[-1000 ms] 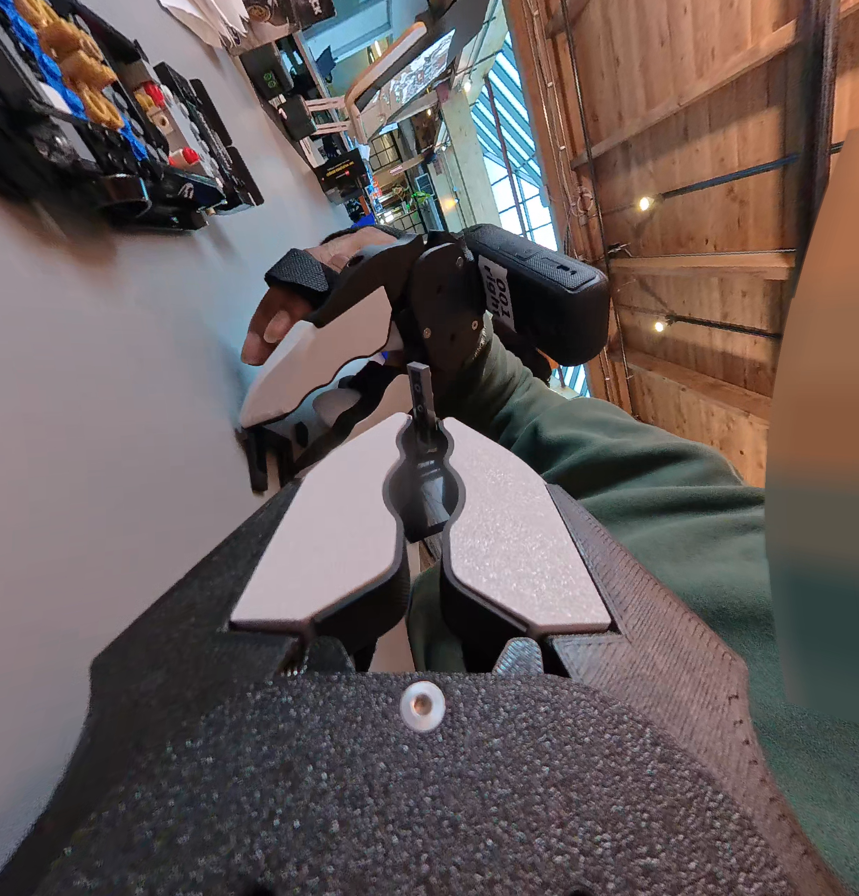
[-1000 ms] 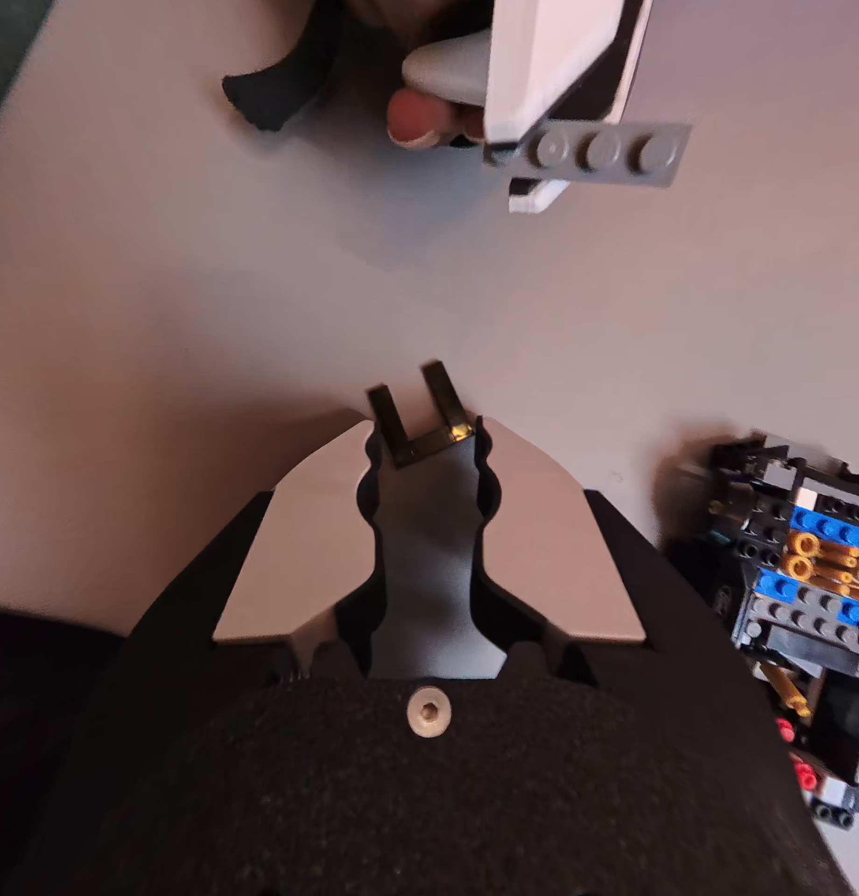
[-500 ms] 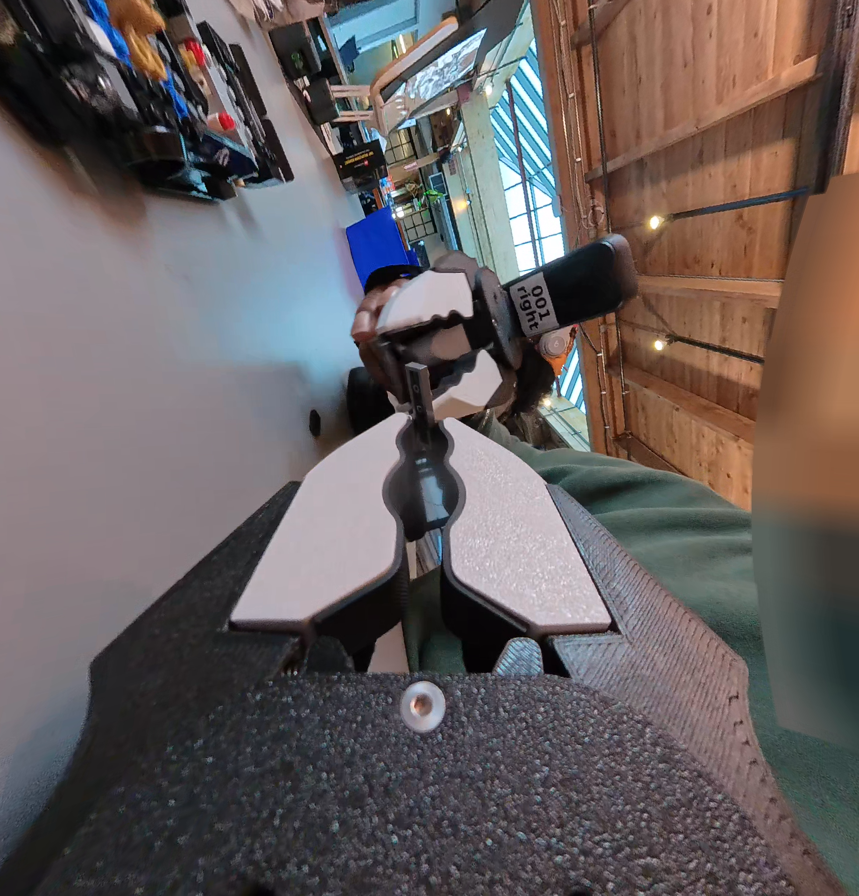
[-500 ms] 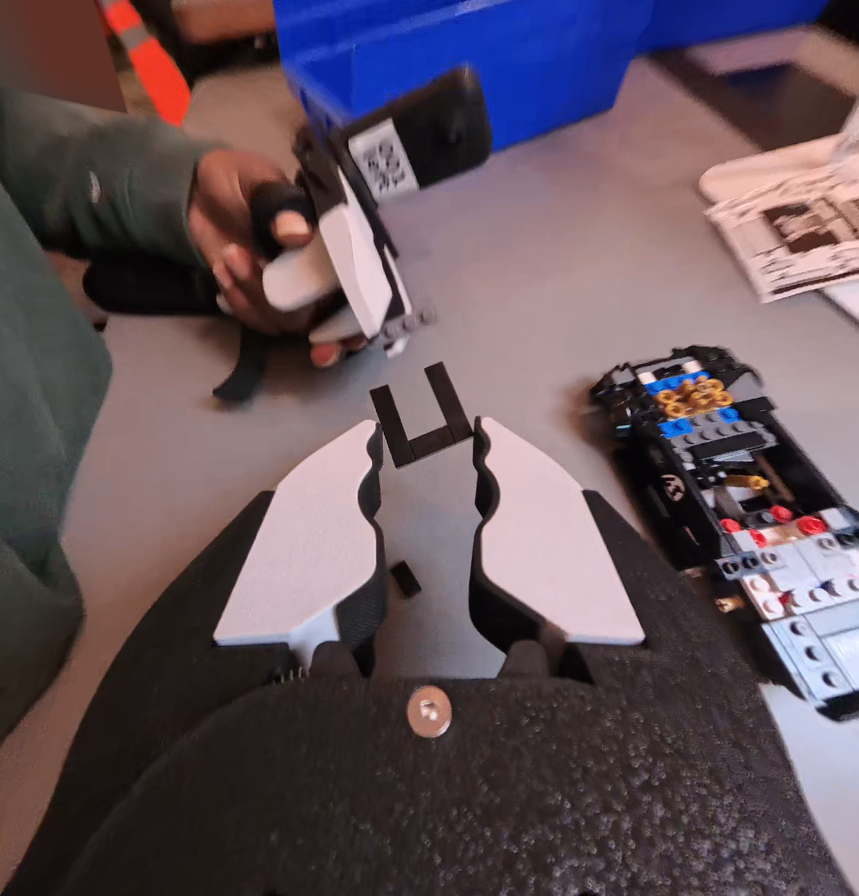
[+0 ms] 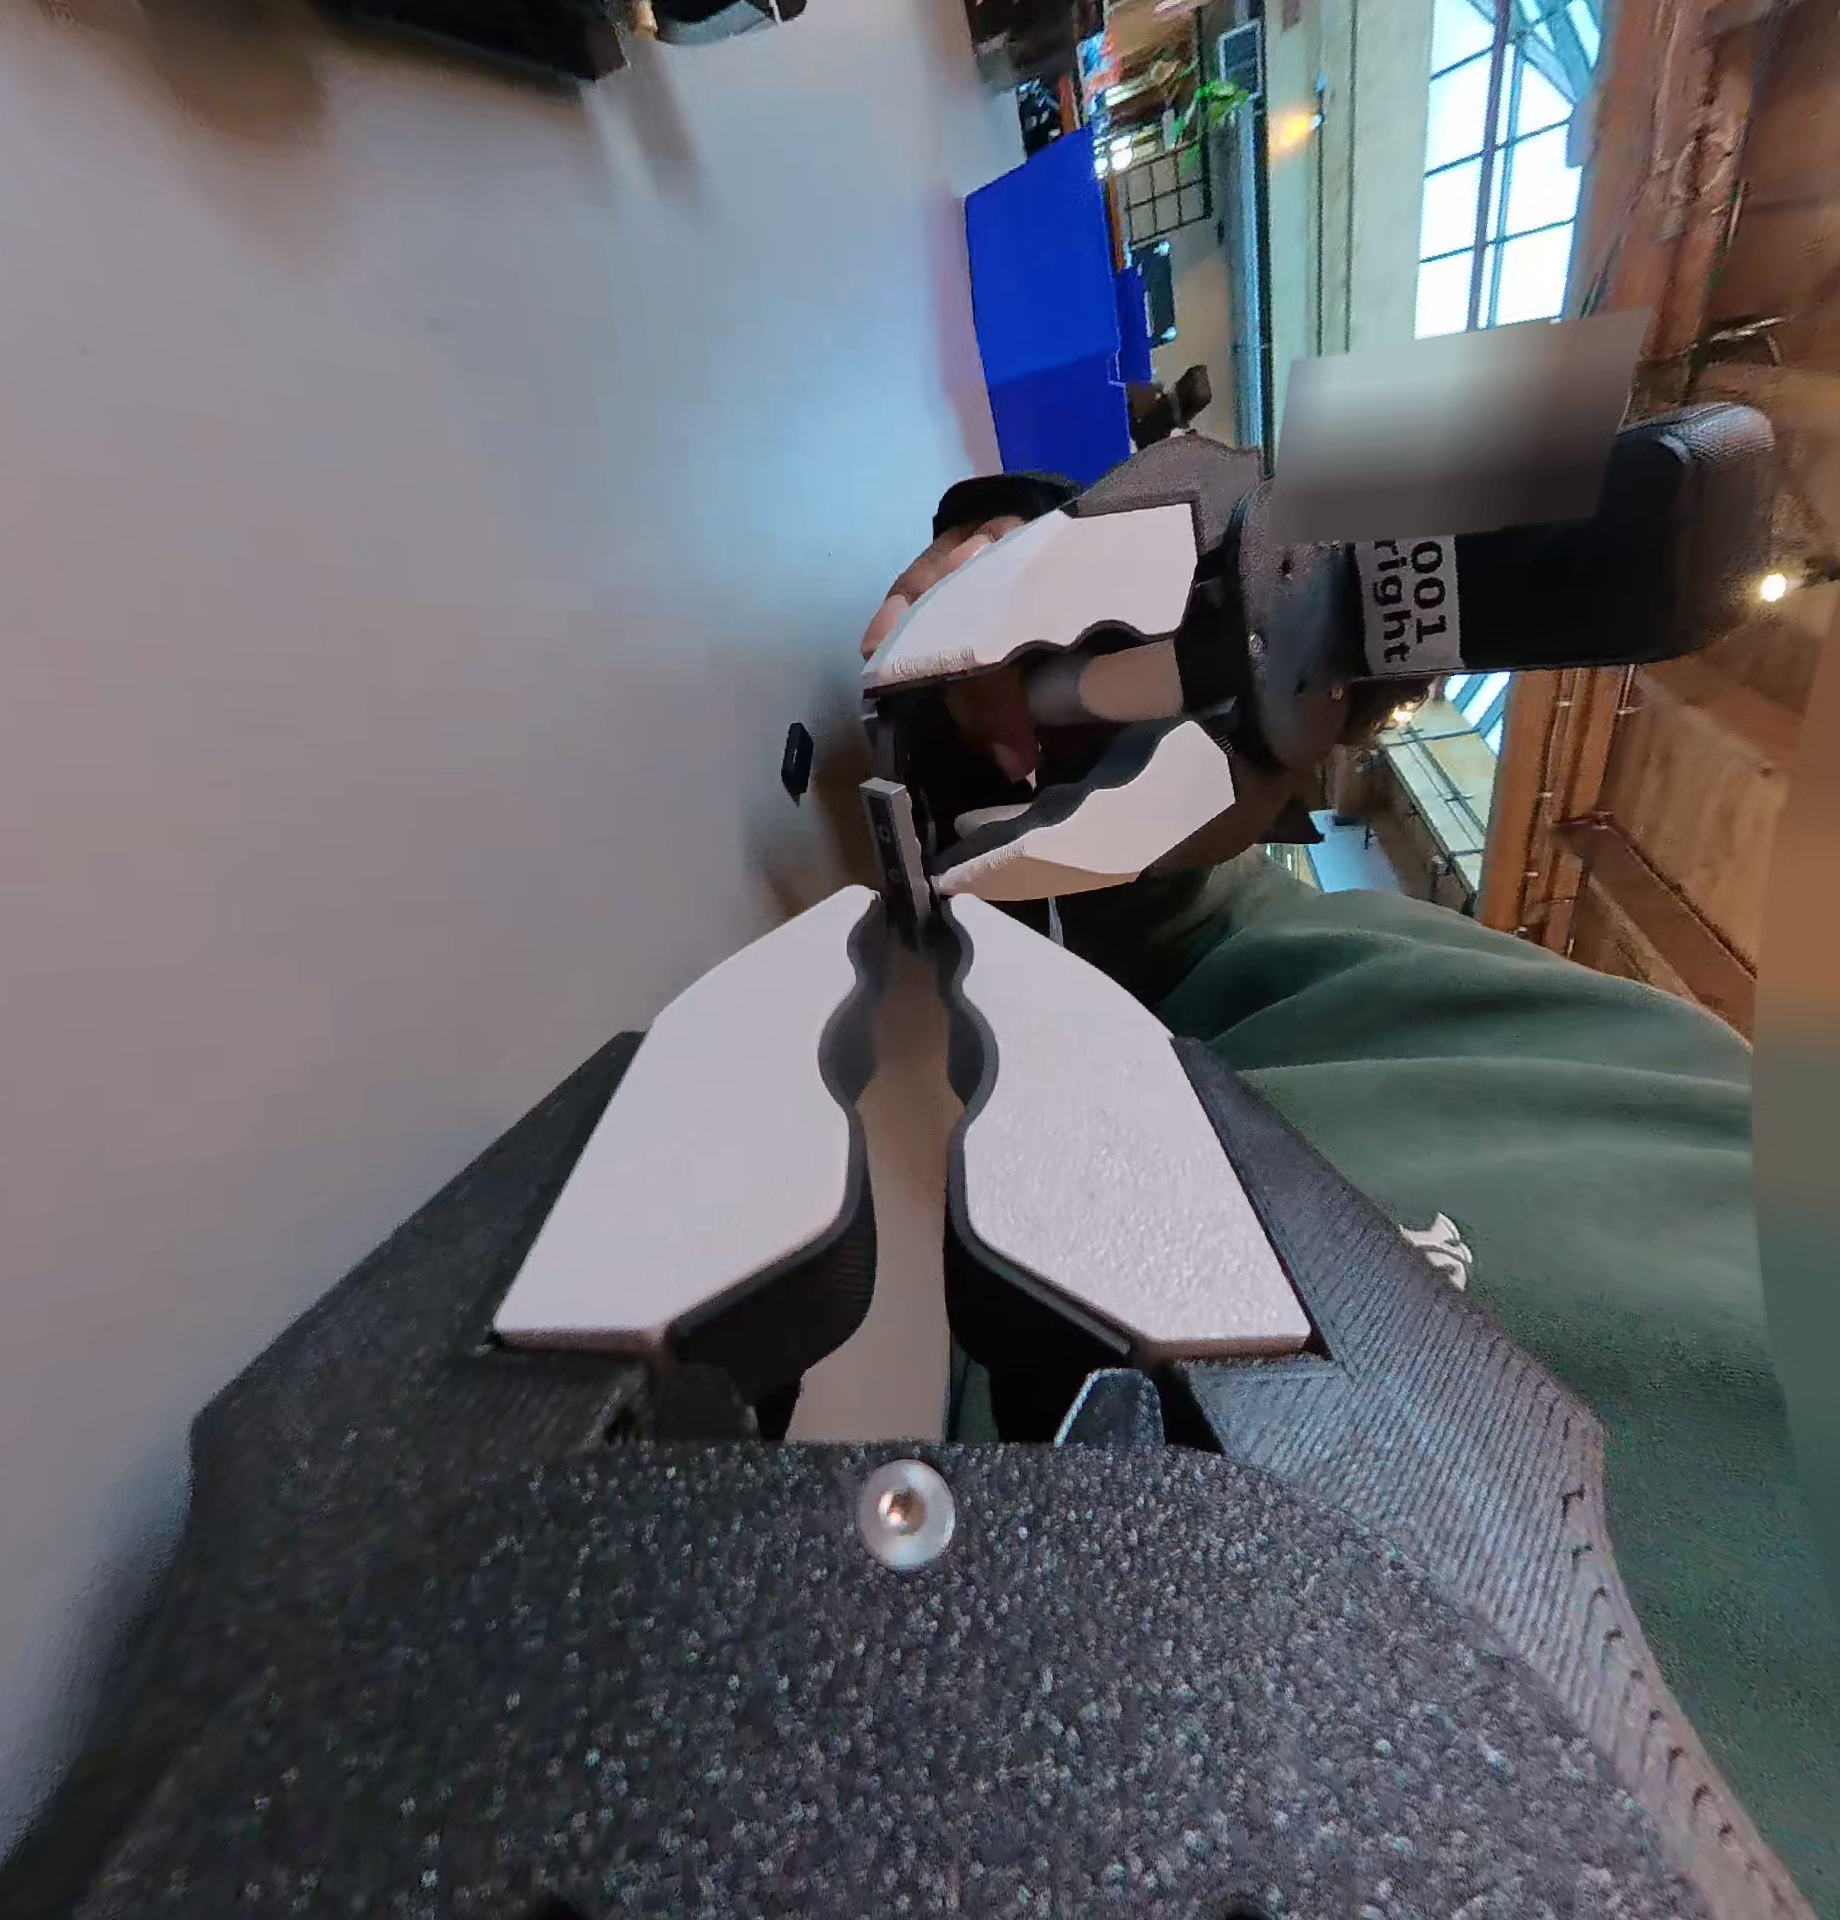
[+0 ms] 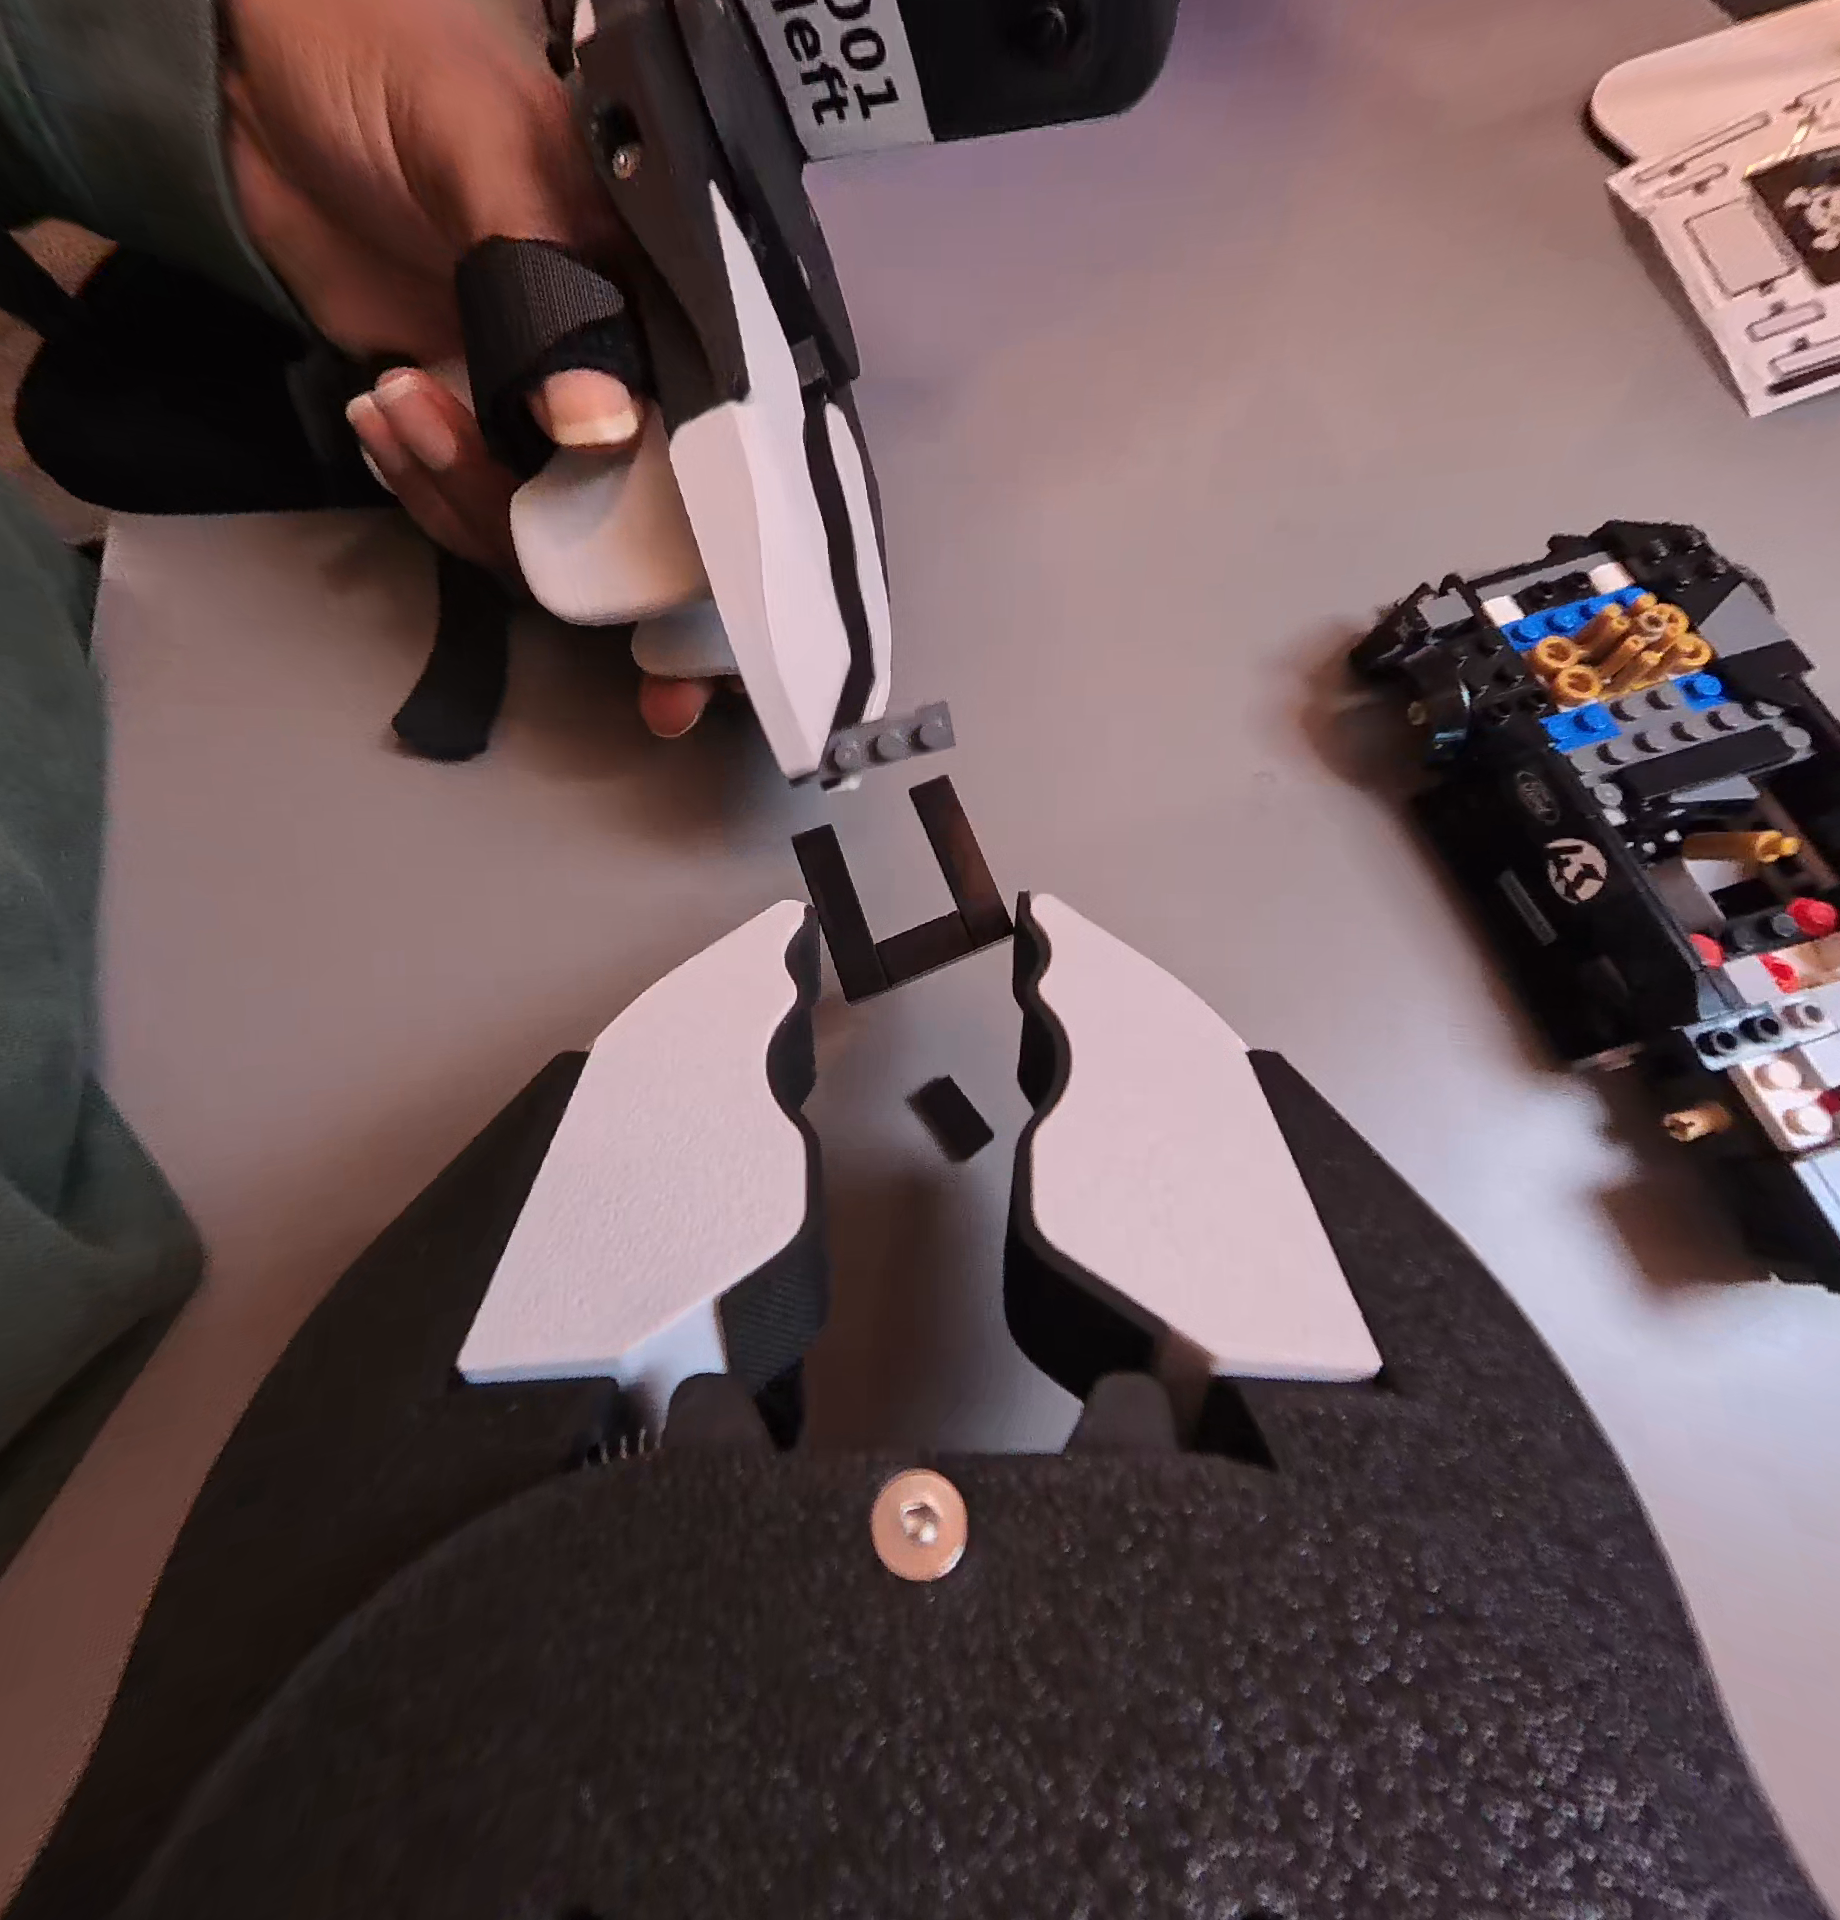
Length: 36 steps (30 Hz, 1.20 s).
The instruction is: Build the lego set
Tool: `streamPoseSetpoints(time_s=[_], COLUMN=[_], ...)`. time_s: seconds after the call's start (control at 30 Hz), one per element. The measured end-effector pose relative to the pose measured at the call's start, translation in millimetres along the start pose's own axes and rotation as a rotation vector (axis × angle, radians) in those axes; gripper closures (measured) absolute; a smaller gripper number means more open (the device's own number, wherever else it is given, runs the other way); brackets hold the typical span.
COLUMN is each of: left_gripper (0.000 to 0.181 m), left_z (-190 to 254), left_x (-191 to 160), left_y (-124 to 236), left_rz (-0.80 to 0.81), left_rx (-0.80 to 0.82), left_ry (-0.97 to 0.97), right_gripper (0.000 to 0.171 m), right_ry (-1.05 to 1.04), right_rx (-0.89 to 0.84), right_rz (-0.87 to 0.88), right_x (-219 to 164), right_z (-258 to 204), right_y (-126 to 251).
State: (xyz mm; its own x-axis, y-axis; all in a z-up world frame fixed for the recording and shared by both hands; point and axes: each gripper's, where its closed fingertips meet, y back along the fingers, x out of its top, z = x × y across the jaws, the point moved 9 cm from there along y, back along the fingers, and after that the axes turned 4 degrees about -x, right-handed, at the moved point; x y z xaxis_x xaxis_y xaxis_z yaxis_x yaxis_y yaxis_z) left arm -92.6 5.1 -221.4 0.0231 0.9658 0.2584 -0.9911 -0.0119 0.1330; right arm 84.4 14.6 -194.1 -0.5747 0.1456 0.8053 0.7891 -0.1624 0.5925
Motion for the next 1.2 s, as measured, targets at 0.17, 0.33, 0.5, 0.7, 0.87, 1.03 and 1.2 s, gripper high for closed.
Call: streamPoseSetpoints(time_s=[0.17, 0.33, 0.5, 0.7, 0.87, 1.03, 1.2], left_gripper=[0.173, 0.173, 0.171, 0.173, 0.173, 0.175, 0.174], left_z=[-1.4, -0.9, -1.2, -1.6, -1.4, 1.0, 3.6], left_x=[2.2, 0.7, -0.8, -2.6, -3.0, -3.3, -4.4], left_y=[-6.6, -9.5, -12.0, -14.2, -13.8, -12.7, -12.4], left_rz=[0.016, 0.063, 0.091, 0.085, 0.065, 0.057, 0.047], left_rx=[-0.044, -0.153, -0.203, -0.219, -0.206, -0.166, -0.135], left_ry=[0.046, 0.080, 0.088, 0.083, 0.066, -0.014, -0.091], right_gripper=[0.135, 0.135, 0.135, 0.135, 0.136, 0.136, 0.136], right_ry=[-0.011, -0.026, -0.035, -0.044, -0.067, -0.134, -0.205], right_rx=[0.020, 0.029, 0.022, 0.027, 0.031, 0.068, 0.101], right_rz=[0.044, 0.067, 0.067, 0.033, -0.005, -0.008, -0.011], right_x=[2.7, 2.4, 3.9, 3.8, 2.6, 2.0, 1.1], right_z=[4.7, 4.8, 4.1, 0.4, 0.3, 0.9, 1.7], right_y=[1.8, 5.3, 7.6, 5.4, 2.9, 4.2, 7.4])
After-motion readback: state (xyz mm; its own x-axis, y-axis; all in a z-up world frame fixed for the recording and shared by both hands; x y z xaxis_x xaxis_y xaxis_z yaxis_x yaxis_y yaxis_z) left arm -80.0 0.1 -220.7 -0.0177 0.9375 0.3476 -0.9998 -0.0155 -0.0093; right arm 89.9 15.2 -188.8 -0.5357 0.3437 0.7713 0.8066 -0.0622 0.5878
